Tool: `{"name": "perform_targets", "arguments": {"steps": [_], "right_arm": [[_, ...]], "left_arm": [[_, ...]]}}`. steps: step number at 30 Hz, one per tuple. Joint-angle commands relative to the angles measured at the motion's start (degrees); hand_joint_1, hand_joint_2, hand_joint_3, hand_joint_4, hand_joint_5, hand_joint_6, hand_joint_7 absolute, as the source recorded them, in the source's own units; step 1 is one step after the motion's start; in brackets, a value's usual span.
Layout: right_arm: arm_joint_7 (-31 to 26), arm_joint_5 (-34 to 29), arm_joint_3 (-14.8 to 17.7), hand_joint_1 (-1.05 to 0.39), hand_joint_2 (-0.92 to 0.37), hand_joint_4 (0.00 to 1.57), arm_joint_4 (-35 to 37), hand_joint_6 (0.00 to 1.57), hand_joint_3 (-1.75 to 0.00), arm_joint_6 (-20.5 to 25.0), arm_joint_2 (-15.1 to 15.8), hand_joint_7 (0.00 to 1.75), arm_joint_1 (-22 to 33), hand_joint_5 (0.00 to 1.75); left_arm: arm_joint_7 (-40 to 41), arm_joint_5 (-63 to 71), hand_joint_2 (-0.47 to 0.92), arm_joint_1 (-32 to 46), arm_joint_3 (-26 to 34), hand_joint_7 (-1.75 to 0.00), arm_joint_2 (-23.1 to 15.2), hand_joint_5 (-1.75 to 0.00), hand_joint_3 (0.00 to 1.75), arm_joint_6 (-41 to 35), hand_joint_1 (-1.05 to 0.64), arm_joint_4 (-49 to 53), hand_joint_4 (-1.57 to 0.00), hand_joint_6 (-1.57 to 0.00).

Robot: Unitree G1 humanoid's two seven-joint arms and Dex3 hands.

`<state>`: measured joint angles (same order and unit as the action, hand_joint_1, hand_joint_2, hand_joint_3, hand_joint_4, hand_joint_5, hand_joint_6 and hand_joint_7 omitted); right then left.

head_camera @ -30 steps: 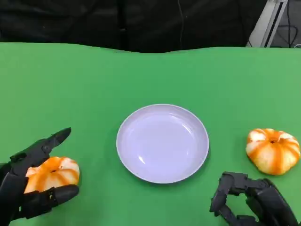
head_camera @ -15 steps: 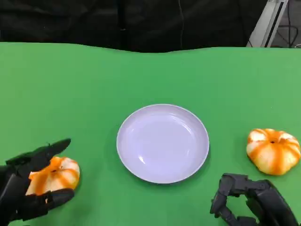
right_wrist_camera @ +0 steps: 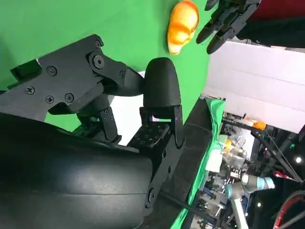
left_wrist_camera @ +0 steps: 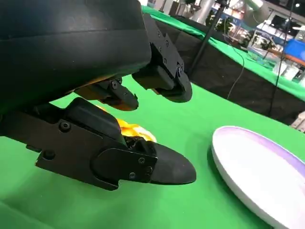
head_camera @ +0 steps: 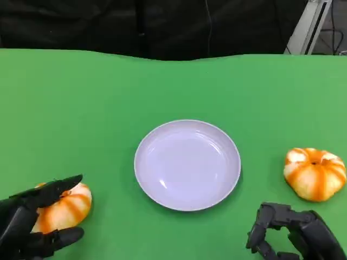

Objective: Grasp the bread from the table and place it into the plate.

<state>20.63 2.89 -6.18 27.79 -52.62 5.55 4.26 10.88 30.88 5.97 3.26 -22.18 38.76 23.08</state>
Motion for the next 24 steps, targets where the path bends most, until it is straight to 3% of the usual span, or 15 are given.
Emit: {"name": "perform_targets", "arguments": {"steps": [1,19,24], "right_arm": [[0.04,0.54,0.31,-0.24,-0.64,0.81,-1.10,0.80,-0.87,-0.32,0.78,1.32,0.40,1.59],[-0.51,-0.29,0.43,-0.23,-0.64,0.80,-2.26,0.80,-0.88,0.34,0.90,1.31,0.67,1.57],[-0.64,-0.40,0.50,-0.23,-0.62,0.81,-2.36,0.80,-0.90,0.10,0.87,1.31,0.79,1.58]], "left_arm": [[-0.04,0.01,0.92,-0.31,-1.23,0.00,-2.24,0.00,0.36,-2.52,-0.87,0.45,-0.62,-0.57],[-4.58,0.00,0.92,-0.58,-5.21,0.00,-3.66,0.00,0.36,-16.76,-0.83,-2.22,-0.56,-0.57],[-4.19,0.30,0.92,-1.08,-6.27,0.00,-3.79,0.00,0.27,-18.78,-0.74,-1.58,-0.57,-0.57]]}}
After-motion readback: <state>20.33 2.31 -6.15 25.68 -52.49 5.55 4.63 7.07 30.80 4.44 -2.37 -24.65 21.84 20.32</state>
